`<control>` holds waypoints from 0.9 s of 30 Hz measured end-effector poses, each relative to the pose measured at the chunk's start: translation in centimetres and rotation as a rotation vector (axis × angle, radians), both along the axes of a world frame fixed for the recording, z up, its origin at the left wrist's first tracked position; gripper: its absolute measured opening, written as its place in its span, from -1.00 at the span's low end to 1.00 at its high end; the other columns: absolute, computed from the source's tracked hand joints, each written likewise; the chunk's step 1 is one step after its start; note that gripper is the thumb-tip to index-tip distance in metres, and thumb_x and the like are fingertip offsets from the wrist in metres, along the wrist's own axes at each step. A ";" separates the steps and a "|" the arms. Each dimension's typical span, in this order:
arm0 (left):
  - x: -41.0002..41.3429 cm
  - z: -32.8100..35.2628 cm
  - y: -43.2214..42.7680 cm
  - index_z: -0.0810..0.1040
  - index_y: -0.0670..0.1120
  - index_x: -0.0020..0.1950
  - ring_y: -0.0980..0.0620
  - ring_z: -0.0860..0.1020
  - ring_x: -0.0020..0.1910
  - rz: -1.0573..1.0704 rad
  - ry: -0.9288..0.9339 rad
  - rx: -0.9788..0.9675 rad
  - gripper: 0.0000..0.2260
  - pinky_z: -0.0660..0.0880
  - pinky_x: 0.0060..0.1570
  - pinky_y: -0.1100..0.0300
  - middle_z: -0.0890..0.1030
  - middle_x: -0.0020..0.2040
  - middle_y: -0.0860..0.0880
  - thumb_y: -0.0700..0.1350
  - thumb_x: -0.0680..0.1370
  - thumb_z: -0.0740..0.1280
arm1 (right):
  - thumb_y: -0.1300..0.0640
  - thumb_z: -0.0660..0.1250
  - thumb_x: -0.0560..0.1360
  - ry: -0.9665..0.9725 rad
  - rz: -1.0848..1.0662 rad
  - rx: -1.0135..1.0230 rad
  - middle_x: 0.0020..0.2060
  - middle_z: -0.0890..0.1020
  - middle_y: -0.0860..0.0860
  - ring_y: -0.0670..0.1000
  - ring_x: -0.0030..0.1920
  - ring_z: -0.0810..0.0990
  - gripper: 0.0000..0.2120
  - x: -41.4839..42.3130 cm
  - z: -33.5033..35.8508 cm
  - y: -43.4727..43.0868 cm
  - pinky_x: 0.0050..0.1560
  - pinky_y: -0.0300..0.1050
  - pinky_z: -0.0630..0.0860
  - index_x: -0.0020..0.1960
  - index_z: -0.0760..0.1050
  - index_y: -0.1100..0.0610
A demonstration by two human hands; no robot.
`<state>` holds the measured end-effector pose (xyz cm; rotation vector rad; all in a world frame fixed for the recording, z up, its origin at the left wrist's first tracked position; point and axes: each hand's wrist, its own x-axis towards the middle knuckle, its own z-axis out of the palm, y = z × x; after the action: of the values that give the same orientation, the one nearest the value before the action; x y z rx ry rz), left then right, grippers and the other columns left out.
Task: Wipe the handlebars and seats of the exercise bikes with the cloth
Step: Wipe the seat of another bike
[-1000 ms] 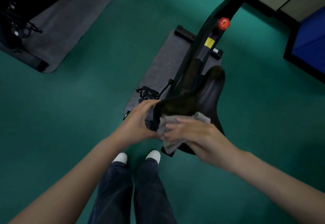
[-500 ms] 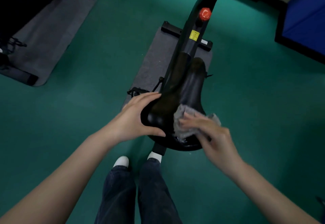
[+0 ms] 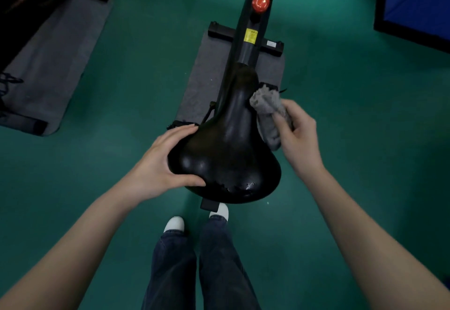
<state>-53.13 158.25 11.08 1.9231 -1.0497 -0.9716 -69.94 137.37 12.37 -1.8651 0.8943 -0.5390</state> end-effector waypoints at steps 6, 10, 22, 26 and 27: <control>-0.1 0.3 -0.3 0.30 0.22 0.33 0.23 0.25 0.41 0.006 0.019 -0.010 -0.19 0.14 0.43 0.24 0.29 0.35 0.30 0.28 0.11 0.47 | 0.33 0.26 0.51 0.032 0.162 -0.058 0.09 0.61 -0.28 -0.45 -0.12 0.47 -0.74 -7.0 -0.1 4.8 0.02 -0.40 0.46 0.12 0.59 0.11; -0.3 0.5 -0.4 0.29 0.23 0.33 0.23 0.26 0.40 0.008 0.016 -0.007 -0.19 0.17 0.44 0.18 0.30 0.35 0.30 0.27 0.12 0.47 | 0.26 0.26 0.51 -0.021 0.032 0.077 -0.24 0.60 -0.27 -0.33 -0.28 0.48 -0.81 -7.0 0.6 2.3 -0.22 -0.42 0.44 0.02 0.57 0.03; -0.4 0.4 -0.3 0.32 0.17 0.36 0.24 0.28 0.40 0.016 0.032 -0.002 -0.13 0.20 0.44 0.17 0.34 0.39 0.17 0.44 0.12 0.42 | 0.39 0.25 0.52 -0.009 0.110 0.175 -0.13 0.58 -0.18 -0.21 -0.08 0.52 -0.74 -3.5 -3.5 -0.2 0.03 -0.30 0.43 0.05 0.51 0.06; -0.5 0.3 -0.3 0.31 0.18 0.35 0.19 0.28 0.41 0.024 0.044 0.003 -0.13 0.20 0.44 0.09 0.34 0.40 0.13 0.44 0.12 0.43 | 0.36 0.23 0.54 -0.045 0.013 0.280 -0.10 0.62 -0.12 -0.19 -0.06 0.54 -0.76 -7.0 -4.4 1.8 0.03 -0.28 0.45 0.04 0.53 0.06; -0.6 0.3 -0.3 0.31 0.18 0.35 0.18 0.28 0.42 0.024 0.048 -0.002 -0.14 0.20 0.44 0.08 0.34 0.40 0.12 0.44 0.12 0.43 | 0.38 0.22 0.55 -0.068 -0.039 0.335 -0.08 0.63 -0.07 -0.14 -0.04 0.55 -0.75 -7.5 -4.8 2.3 0.05 -0.21 0.46 0.05 0.54 0.08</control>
<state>-53.71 157.98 11.42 1.8974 -0.9981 -0.9983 -77.42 139.71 7.59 -1.5209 0.9164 -0.4427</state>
